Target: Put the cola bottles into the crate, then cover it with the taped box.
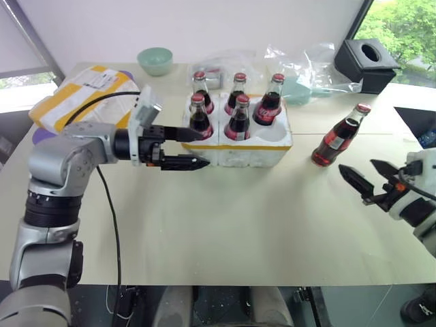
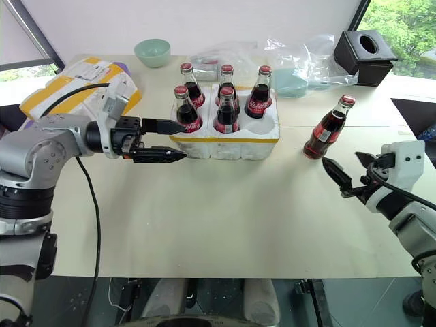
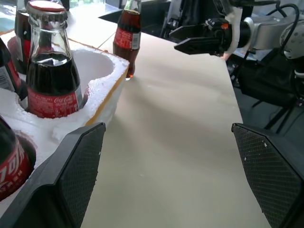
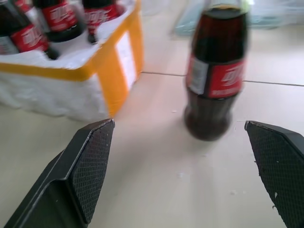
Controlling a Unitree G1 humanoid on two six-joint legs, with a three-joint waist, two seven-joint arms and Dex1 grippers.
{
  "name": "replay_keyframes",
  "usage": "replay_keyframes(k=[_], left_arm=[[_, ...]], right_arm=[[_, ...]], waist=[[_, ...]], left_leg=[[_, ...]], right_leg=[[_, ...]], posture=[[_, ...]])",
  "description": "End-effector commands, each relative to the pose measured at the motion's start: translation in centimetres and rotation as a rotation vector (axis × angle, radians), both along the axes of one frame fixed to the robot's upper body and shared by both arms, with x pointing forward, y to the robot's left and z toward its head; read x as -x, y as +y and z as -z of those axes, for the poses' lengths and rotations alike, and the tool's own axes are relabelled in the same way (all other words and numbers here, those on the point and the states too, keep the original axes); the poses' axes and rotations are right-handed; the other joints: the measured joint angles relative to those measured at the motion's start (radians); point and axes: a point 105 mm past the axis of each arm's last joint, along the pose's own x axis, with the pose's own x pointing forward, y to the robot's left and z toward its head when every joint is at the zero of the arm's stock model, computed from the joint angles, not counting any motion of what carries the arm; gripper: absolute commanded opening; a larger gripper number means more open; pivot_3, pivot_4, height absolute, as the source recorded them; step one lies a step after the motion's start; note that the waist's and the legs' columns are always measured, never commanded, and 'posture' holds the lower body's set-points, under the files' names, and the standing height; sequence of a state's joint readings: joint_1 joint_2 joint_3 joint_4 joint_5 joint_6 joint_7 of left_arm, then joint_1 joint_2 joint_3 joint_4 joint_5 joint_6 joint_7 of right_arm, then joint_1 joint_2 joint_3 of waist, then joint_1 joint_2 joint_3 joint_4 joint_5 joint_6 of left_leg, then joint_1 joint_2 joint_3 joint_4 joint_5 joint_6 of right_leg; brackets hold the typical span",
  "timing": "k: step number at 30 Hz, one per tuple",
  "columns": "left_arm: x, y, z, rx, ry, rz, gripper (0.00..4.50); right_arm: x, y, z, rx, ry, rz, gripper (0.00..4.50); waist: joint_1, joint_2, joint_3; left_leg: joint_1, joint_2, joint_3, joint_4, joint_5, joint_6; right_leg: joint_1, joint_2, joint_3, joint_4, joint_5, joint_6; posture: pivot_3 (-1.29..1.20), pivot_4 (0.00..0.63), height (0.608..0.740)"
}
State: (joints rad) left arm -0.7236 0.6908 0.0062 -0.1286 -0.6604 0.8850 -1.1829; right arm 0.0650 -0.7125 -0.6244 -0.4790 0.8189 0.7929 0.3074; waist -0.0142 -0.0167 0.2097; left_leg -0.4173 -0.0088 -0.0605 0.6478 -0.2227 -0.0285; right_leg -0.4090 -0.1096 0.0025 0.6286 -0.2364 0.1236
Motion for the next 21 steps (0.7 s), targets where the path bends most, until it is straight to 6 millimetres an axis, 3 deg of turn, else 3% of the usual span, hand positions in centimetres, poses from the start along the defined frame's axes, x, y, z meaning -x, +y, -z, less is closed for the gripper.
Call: replay_keyframes(k=[1,13,21], left_arm=[[0.3,-0.2,0.4,-0.027,-0.039,-0.023,4.45],[1.0,0.4,1.6,-0.039,-0.032,-0.089,4.45],[1.5,0.3,1.5,-0.04,-0.04,-0.103,4.45]], right_arm=[[-1.1,-0.4,-0.9,0.008,-0.062,0.019,4.5],[-5.7,-1.0,0.4,-0.003,-0.058,0.007,4.5],[-8.3,0.2,0.4,-0.031,-0.064,-0.041,4.5]], waist=[[0.0,0.0,0.0],[0.001,0.0,0.0],[-0.001,0.0,0.0]], left_leg=[[0.0,0.0,0.0,0.0,0.0,0.0],[0.0,0.0,0.0,0.0,0.0,0.0],[0.001,0.0,0.0,-0.001,0.0,0.0]], right_leg=[[0.0,0.0,0.0,0.0,0.0,0.0],[0.0,0.0,0.0,0.0,0.0,0.0],[0.0,0.001,0.0,0.0,0.0,0.0]], posture=[[0.0,0.15,0.739],[0.0,0.15,0.739],[0.0,0.15,0.739]])
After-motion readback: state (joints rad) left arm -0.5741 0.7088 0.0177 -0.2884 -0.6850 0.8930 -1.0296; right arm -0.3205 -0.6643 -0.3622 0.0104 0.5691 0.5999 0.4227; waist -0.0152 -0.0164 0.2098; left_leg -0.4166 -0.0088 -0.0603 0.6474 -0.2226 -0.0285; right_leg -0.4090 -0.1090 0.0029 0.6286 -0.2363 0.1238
